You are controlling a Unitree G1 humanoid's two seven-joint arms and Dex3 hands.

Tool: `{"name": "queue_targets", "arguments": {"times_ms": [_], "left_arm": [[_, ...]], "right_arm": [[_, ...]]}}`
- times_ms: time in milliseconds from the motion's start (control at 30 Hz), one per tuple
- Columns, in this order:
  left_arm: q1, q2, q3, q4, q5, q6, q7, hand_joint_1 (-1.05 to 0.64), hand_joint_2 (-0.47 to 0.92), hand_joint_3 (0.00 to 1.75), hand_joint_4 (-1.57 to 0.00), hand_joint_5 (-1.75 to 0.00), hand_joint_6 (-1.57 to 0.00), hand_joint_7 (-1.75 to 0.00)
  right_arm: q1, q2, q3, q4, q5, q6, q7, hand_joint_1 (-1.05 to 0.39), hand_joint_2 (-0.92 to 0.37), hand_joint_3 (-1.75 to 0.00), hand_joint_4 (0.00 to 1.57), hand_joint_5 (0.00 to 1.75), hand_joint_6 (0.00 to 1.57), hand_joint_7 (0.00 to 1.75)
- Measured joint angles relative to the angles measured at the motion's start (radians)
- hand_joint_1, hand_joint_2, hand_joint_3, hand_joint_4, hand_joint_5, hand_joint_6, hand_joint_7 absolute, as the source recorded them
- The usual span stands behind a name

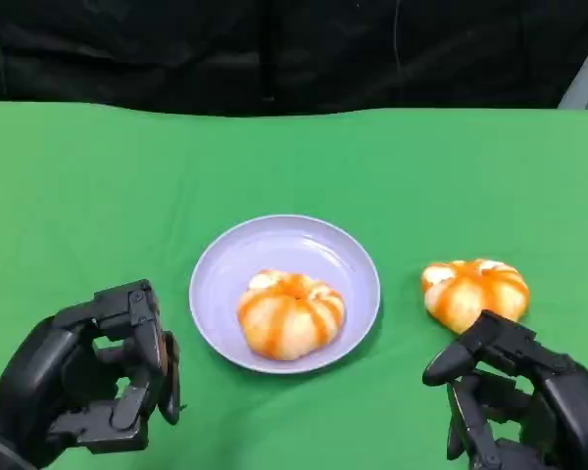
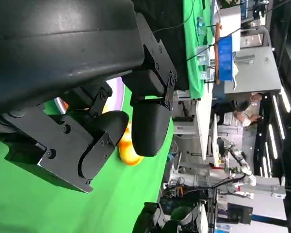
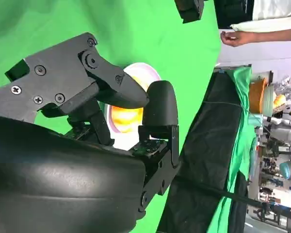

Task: Grasp the bread from the table and place it into the plate.

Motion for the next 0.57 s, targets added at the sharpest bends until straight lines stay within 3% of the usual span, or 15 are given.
{"name": "queue_targets", "arguments": {"times_ms": [567], "left_arm": [[0.000,0.000,0.000,0.015,-0.003,0.000,0.000,-0.07,0.45,1.46,-0.92,-1.75,-0.75,-1.75]], "right_arm": [[0.000,0.000,0.000,0.004,0.000,-0.017,0.000,-0.06,-0.68,-1.03,0.74,1.75,0.66,1.56]]}}
